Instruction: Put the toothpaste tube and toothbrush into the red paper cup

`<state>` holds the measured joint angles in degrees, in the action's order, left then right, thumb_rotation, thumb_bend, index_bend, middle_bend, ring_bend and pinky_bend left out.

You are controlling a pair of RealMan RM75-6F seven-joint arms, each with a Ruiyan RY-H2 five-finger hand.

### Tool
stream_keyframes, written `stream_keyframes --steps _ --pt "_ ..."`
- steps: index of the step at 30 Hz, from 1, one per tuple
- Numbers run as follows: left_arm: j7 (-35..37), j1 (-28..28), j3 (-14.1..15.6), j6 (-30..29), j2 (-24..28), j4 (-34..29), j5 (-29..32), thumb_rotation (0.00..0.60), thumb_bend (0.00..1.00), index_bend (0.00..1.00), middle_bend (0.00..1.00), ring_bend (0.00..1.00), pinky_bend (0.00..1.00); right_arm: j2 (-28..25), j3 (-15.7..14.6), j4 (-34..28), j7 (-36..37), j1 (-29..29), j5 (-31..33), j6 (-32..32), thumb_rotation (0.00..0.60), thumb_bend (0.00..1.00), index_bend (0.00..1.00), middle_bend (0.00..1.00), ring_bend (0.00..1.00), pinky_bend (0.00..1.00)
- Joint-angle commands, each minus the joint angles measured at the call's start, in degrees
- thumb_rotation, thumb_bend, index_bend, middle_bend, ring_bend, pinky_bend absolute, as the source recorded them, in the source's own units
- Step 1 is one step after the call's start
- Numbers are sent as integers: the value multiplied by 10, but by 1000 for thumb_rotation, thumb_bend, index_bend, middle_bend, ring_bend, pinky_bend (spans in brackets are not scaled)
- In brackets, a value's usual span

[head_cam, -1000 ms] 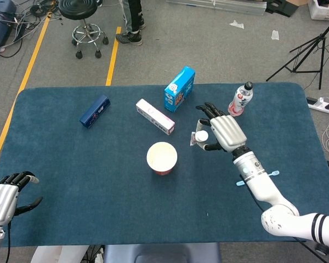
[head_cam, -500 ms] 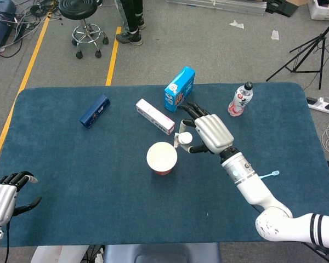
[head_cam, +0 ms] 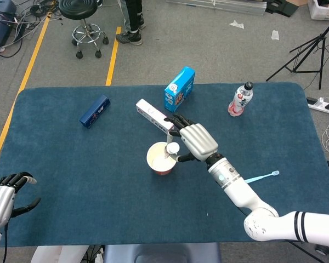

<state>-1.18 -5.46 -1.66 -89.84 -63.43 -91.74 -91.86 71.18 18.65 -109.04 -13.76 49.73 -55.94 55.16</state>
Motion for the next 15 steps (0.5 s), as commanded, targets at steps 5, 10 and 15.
stream_keyframes --steps 5,10,15 --pt "4 1 0 -3 2 -1 -3 600 148 440 374 374 422 20 -12 18 -18 15 17 -7 600 218 693 161 0 229" --pt "6 1 0 -3 3 -2 -3 600 148 440 375 374 421 33 -21 32 -37 25 34 -7 600 217 693 161 0 229" --pt "10 1 -1 -2 5 -2 -1 600 148 440 374 374 422 40 -31 40 -58 34 55 -8 600 218 693 161 0 229"
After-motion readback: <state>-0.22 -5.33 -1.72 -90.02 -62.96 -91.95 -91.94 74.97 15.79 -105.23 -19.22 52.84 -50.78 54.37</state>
